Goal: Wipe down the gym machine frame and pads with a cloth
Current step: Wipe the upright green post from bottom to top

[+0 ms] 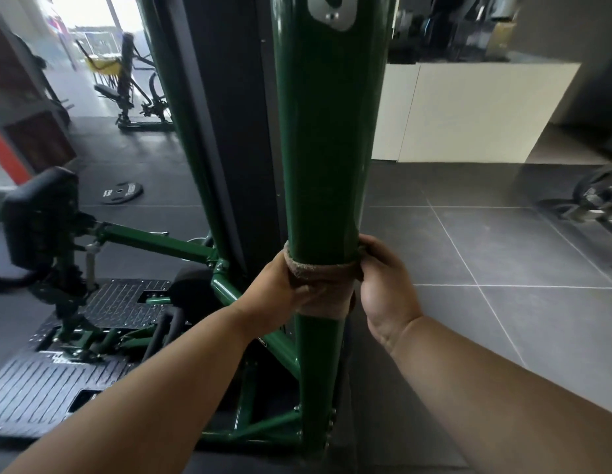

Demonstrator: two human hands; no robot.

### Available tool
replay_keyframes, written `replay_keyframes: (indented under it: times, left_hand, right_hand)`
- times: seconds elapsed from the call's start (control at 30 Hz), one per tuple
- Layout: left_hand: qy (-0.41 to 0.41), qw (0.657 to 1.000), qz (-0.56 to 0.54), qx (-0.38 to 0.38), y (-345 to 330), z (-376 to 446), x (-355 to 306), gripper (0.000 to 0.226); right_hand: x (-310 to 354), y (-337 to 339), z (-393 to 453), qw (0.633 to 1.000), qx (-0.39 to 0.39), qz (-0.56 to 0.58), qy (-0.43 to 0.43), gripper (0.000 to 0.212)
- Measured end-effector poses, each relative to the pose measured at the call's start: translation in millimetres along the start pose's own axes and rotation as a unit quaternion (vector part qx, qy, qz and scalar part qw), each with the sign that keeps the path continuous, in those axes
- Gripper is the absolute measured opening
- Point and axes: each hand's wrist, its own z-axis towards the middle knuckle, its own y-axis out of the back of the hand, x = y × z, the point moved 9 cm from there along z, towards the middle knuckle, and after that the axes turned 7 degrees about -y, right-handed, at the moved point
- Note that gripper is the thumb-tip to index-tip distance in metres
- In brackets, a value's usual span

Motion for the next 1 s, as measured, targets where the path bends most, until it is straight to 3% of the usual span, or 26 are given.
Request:
replay_keyframes:
  times: [0.13,0.27,0.4,0.5,0.6,0.83,1.0]
  left_hand:
    - [0.008,0.999,-0.034,-0.022,-1,-3,-2,0.061]
    - [0.026,0.997,-0.061,-0.045,-10,-14,13,0.059]
    - [0.071,0.987,-0.144,-0.021,-23,-20,31,0.064]
    - [0.077,0.984,-0.163,-0.018,-29,-22,34,0.062]
    - [0.066,0.980,-0.179,-0.057,-28,-23,25,0.057]
    - [-0.023,0.988,-0.120,-0.093,-7,-6,-34,0.059]
    - [-0.047,0.985,-0.123,-0.108,2,2,-65,0.051]
  right_hand:
    - [0,7,2,1.000,-0.005,-0.007,-0.007,0.037]
    - [-33,-7,-20,0.995,0.050,-0.077,0.035,0.035]
    - [-51,-21,-30,0.986,0.097,-0.101,0.090,0.060]
    - [-49,-20,-19,0.993,0.096,-0.062,0.038,0.046]
    - [-48,-23,-14,0.995,0.093,-0.027,-0.004,0.046]
    - [6,-33,-4,0.996,0.064,-0.005,0.062,0.050]
    - [41,-39,5,0.997,0.049,0.003,0.057,0.064]
